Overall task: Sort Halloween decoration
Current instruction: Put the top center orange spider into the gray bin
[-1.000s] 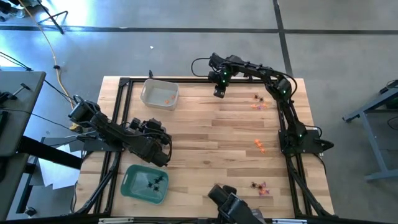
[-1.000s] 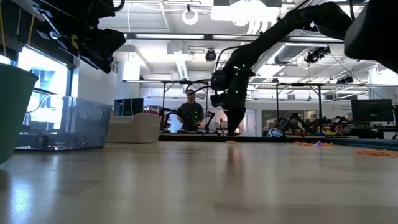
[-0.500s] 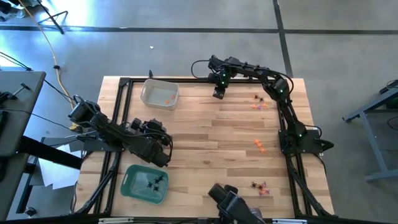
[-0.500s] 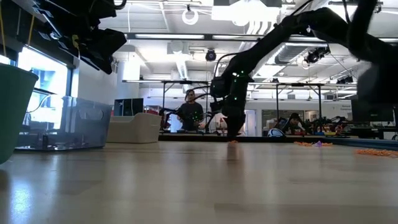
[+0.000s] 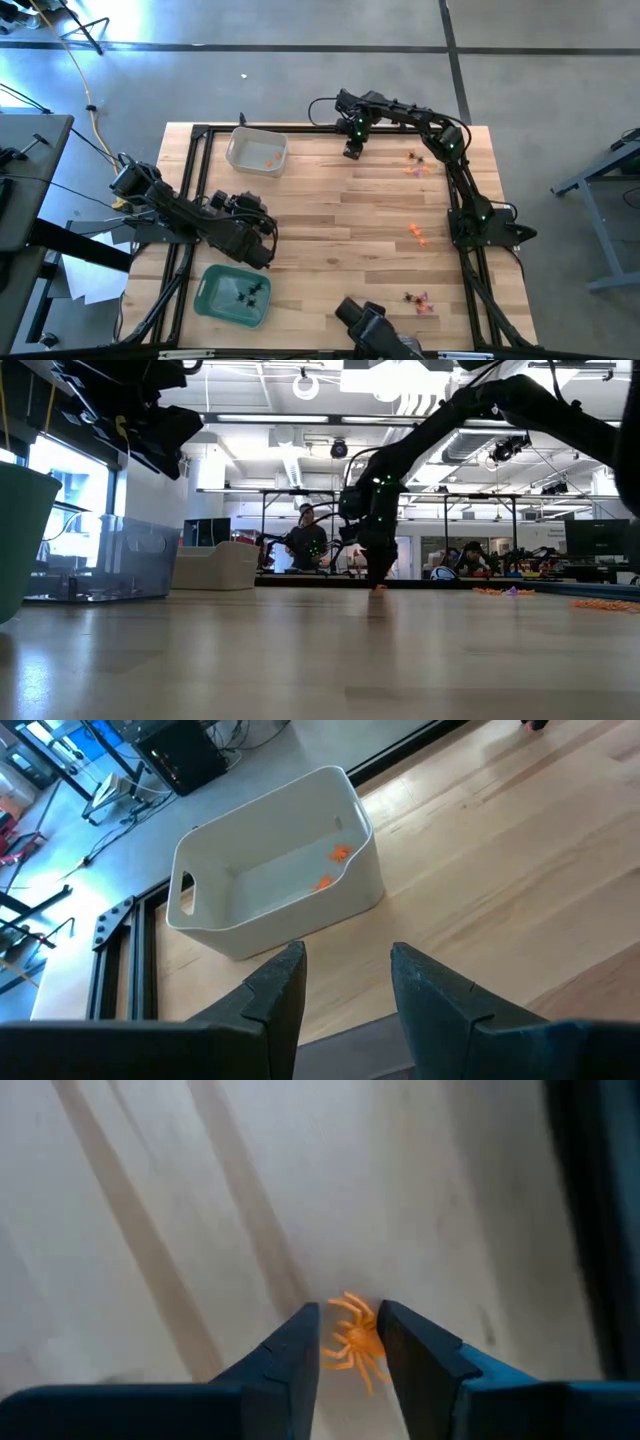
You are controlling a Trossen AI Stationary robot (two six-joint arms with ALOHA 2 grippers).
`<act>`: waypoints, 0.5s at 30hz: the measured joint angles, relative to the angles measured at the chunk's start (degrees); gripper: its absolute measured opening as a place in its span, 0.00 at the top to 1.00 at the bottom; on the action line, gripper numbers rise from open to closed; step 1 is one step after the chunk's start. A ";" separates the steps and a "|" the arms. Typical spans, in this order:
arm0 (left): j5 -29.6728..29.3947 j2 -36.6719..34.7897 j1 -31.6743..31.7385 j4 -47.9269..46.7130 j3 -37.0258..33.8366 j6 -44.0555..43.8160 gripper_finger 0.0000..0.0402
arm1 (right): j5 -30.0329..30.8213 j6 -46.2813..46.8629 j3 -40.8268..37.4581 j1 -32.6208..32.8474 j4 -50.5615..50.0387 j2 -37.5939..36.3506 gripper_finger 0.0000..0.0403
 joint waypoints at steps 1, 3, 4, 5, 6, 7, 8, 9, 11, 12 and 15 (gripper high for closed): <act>0.02 -0.02 -0.13 -0.02 0.00 -0.04 0.66 | 0.09 0.01 0.00 0.09 -0.42 0.00 0.68; 0.02 -0.01 -0.52 -0.02 0.00 -0.04 0.66 | 0.38 -0.01 -0.02 0.24 -0.86 0.00 0.64; 0.02 0.00 -0.74 -0.02 0.00 -0.08 0.66 | 0.60 -0.07 -0.04 0.28 -0.91 0.00 0.63; 0.02 -0.01 -0.95 -0.02 0.00 -0.26 0.66 | 0.95 -0.04 -0.07 0.32 -0.95 0.00 0.62; 0.02 -0.01 -1.18 -0.02 0.00 -0.46 0.66 | 1.26 0.06 -0.07 0.32 -1.05 0.00 0.61; 0.03 -0.02 -1.35 -0.02 0.00 -0.50 0.66 | 1.56 0.07 -0.08 0.32 -1.16 0.00 0.61; 0.03 0.00 -1.56 -0.02 0.00 -0.52 0.66 | 1.77 0.09 -0.10 0.32 -1.22 0.00 0.60; 0.04 -0.02 -1.71 0.01 0.00 -0.55 0.66 | 1.84 0.10 -0.11 0.32 -1.26 0.00 0.60; 0.04 0.00 -1.98 0.04 0.00 -0.69 0.66 | 1.92 0.13 -0.11 0.30 -1.32 -0.02 0.60; 0.04 0.00 -2.10 0.06 0.00 -0.72 0.66 | 2.01 0.13 -0.13 0.30 -1.32 -0.02 0.60; 0.07 0.00 -2.23 0.07 0.00 -1.18 0.66 | 2.41 1.28 -0.17 0.32 -0.76 -0.02 0.61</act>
